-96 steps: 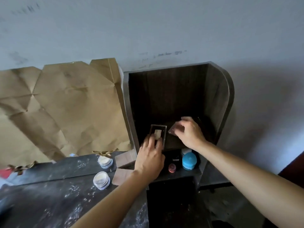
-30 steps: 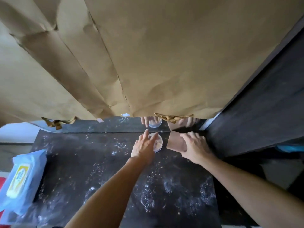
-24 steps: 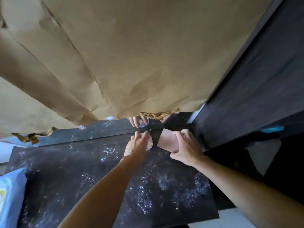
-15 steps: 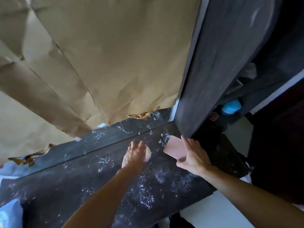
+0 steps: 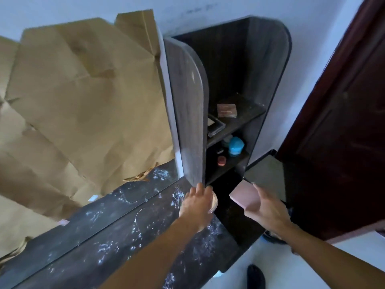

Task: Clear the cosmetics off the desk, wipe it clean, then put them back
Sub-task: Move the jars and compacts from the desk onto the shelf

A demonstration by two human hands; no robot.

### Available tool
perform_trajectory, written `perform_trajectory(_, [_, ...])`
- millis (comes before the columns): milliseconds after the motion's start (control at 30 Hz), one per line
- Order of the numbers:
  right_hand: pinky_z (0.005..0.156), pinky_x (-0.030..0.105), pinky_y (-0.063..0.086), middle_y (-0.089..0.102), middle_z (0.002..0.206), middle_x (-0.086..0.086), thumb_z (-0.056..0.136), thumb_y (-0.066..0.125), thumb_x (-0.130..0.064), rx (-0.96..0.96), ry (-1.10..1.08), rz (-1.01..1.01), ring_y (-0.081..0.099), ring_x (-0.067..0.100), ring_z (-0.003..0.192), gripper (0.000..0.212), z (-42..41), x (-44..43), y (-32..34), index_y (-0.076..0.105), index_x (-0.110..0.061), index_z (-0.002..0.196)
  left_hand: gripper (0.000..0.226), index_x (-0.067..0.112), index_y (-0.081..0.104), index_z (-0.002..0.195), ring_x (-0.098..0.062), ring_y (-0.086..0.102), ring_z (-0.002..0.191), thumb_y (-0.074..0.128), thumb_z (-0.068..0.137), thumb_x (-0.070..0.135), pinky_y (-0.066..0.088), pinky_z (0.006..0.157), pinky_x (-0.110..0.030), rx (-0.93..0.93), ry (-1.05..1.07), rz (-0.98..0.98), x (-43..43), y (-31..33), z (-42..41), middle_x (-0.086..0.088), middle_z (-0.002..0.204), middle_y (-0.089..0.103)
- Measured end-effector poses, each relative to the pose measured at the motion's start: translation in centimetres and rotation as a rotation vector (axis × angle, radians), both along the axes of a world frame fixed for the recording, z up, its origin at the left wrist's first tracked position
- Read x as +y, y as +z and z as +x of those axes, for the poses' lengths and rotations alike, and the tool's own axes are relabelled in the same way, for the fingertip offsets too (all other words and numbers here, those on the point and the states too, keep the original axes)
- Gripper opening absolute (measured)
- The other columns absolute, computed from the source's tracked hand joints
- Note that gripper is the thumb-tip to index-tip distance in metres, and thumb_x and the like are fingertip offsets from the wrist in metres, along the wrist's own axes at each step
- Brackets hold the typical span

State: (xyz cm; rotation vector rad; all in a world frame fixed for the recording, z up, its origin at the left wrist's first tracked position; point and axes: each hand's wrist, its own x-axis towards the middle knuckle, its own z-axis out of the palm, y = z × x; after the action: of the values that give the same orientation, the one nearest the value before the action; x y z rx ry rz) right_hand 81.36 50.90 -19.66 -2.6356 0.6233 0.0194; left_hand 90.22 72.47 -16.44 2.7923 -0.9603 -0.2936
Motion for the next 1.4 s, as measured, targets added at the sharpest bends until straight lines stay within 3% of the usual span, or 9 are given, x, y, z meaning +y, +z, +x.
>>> perform_trajectory(233, [0.089,0.038,0.047,0.051,0.125,0.001,0.064,0.072,-0.050,-0.013,0.023,0.015,0.045,0.022,0.115,0.090,1.5,-7.1,0.2,0.034,-0.023,0.141,0.065,0.011,0.036,0.134,-0.029,0.041,0.119,0.069,0.077,0.015,0.039,0.103,-0.038,-0.082,0.001,0.143,-7.9,-0.2,2.8,-0.010,0.128,0.040])
perform_trajectory(500, [0.088,0.027,0.041,0.053,0.116,0.001,0.062,0.075,-0.042,-0.076,0.160,0.125,0.045,0.019,0.109,0.084,7.3,-16.1,-1.1,0.043,-0.023,0.136,0.069,0.008,0.028,0.140,-0.031,0.035,0.126,0.062,0.079,0.007,0.046,0.097,-0.038,0.005,0.303,0.205,-14.4,-2.2,8.9,-0.014,0.136,0.031])
perform_trajectory(700, [0.092,0.039,0.046,0.054,0.114,-0.003,0.055,0.065,-0.053,-0.091,0.270,0.165,0.050,0.020,0.109,0.084,9.7,-19.5,-2.3,0.047,-0.027,0.132,0.044,0.015,0.048,0.127,-0.029,0.048,0.113,0.061,0.085,0.023,0.047,0.093,-0.037,0.047,0.462,0.107,-15.5,-5.0,11.1,-0.010,0.128,0.037])
perform_trajectory(867, [0.089,0.044,0.047,0.054,0.111,-0.008,0.056,0.064,-0.056,-0.177,0.357,0.190,0.050,0.014,0.106,0.079,10.0,-20.0,-1.1,0.049,-0.028,0.128,0.044,0.016,0.043,0.131,-0.027,0.042,0.119,0.055,0.089,0.018,0.045,0.094,-0.037,-0.061,0.546,0.103,-16.6,-5.1,10.3,-0.008,0.131,0.038])
perform_trajectory(967, [0.087,0.042,0.050,0.049,0.118,-0.011,0.059,0.066,-0.056,-0.248,0.367,0.245,0.048,0.012,0.110,0.079,9.5,-19.9,0.7,0.046,-0.029,0.130,0.041,0.014,0.055,0.120,-0.031,0.052,0.107,0.061,0.080,0.019,0.046,0.087,-0.041,-0.169,0.493,0.089,-17.5,-3.5,8.6,-0.010,0.118,0.052])
perform_trajectory(1100, [0.079,0.030,0.051,0.050,0.121,-0.007,0.062,0.069,-0.051,-0.444,0.374,0.197,0.053,0.014,0.105,0.074,9.5,-19.6,4.6,0.048,-0.026,0.129,0.020,0.016,0.064,0.092,-0.026,0.058,0.079,0.052,0.079,0.024,0.051,0.065,-0.038,-0.354,0.292,-0.202,-17.8,-0.2,6.3,-0.004,0.092,0.058])
perform_trajectory(1267, [0.074,0.029,0.053,0.045,0.128,-0.006,0.069,0.068,-0.049,-0.634,0.401,0.155,0.050,0.012,0.109,0.070,11.1,-17.5,10.3,0.047,-0.022,0.129,0.012,0.010,0.062,0.092,-0.026,0.051,0.078,0.060,0.081,0.015,0.044,0.064,-0.037,-0.606,0.111,-0.403,-17.2,5.5,5.6,-0.008,0.091,0.056])
perform_trajectory(1400, [0.073,0.030,0.046,0.053,0.121,0.002,0.069,0.068,-0.050,-0.592,0.308,-0.084,0.051,0.021,0.105,0.067,13.8,-15.4,13.9,0.051,-0.018,0.126,0.026,0.010,0.061,0.103,-0.029,0.051,0.094,0.053,0.081,0.022,0.044,0.076,-0.039,-0.662,0.140,-0.336,-16.5,9.4,6.8,-0.011,0.107,0.056])
